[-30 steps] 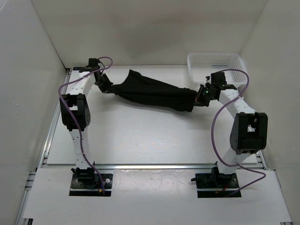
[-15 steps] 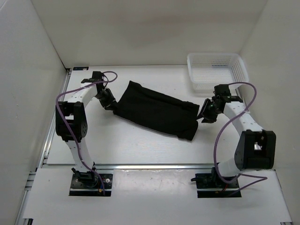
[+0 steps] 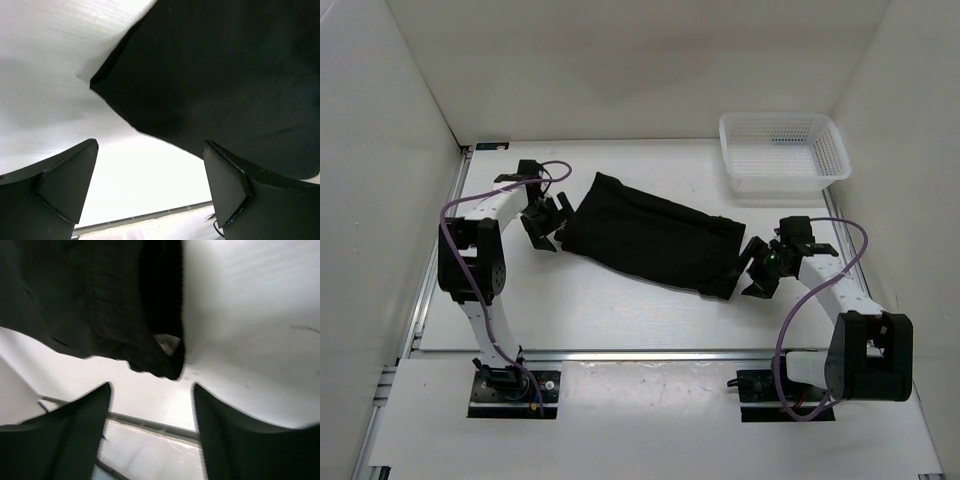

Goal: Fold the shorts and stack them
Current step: Fold the shorts

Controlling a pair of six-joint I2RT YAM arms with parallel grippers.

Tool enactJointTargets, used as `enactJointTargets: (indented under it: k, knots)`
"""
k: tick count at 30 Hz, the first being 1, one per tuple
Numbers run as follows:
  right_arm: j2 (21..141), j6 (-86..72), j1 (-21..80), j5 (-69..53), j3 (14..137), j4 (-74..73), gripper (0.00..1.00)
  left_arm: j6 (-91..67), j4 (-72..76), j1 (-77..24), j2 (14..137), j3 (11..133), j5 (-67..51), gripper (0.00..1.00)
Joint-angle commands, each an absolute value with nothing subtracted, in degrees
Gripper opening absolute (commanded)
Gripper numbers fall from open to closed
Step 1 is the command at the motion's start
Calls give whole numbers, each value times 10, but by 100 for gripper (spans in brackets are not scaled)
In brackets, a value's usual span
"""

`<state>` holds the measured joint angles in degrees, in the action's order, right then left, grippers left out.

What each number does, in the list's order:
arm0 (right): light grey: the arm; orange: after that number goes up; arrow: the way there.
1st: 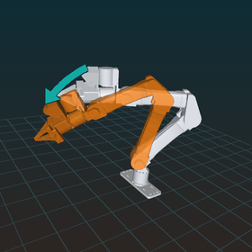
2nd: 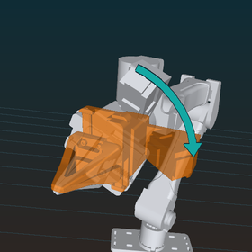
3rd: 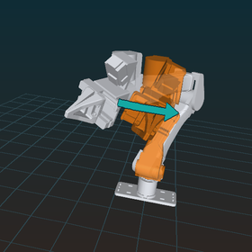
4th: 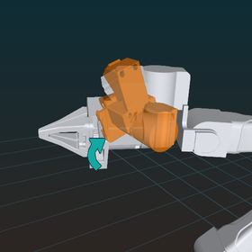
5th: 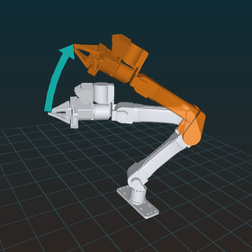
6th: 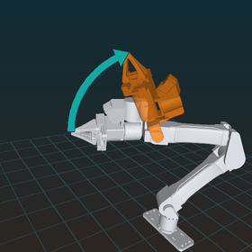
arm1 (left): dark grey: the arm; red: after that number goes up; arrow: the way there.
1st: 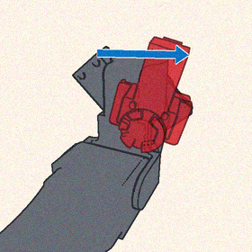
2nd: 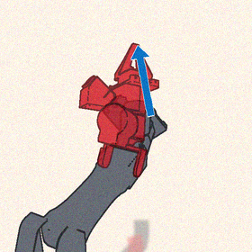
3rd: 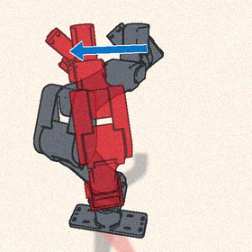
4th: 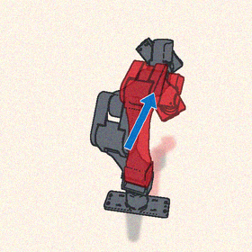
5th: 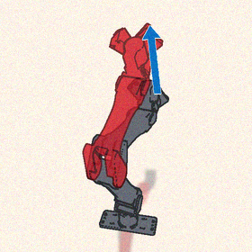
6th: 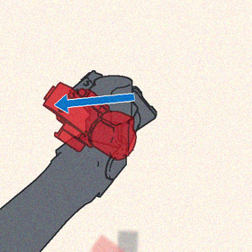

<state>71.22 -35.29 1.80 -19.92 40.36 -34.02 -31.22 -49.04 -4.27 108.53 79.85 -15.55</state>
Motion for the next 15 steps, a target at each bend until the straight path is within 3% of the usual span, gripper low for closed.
enactJointTargets:
  k: [1, 2, 5, 7, 10, 15]
  knots:
    - [731, -369, 14, -254, 425, -278, 75, -307, -481, -51, 1113, 821, -165, 96]
    - [748, -369, 14, -264, 425, -278, 86, -307, -481, -51, 1122, 827, -174, 95]
    - [759, -397, 14, -294, 409, -267, 93, -307, -481, -56, 1151, 843, -179, 90]
    - [759, -425, 14, -308, 396, -244, 93, -307, -475, -56, 1171, 862, -179, 66]
    - [775, -425, 14, -296, 389, -238, 86, -307, -475, -56, 1190, 873, -179, 10]
    - [820, -368, 14, -250, 417, -233, 59, -320, -475, -23, 1165, 879, -139, 10]
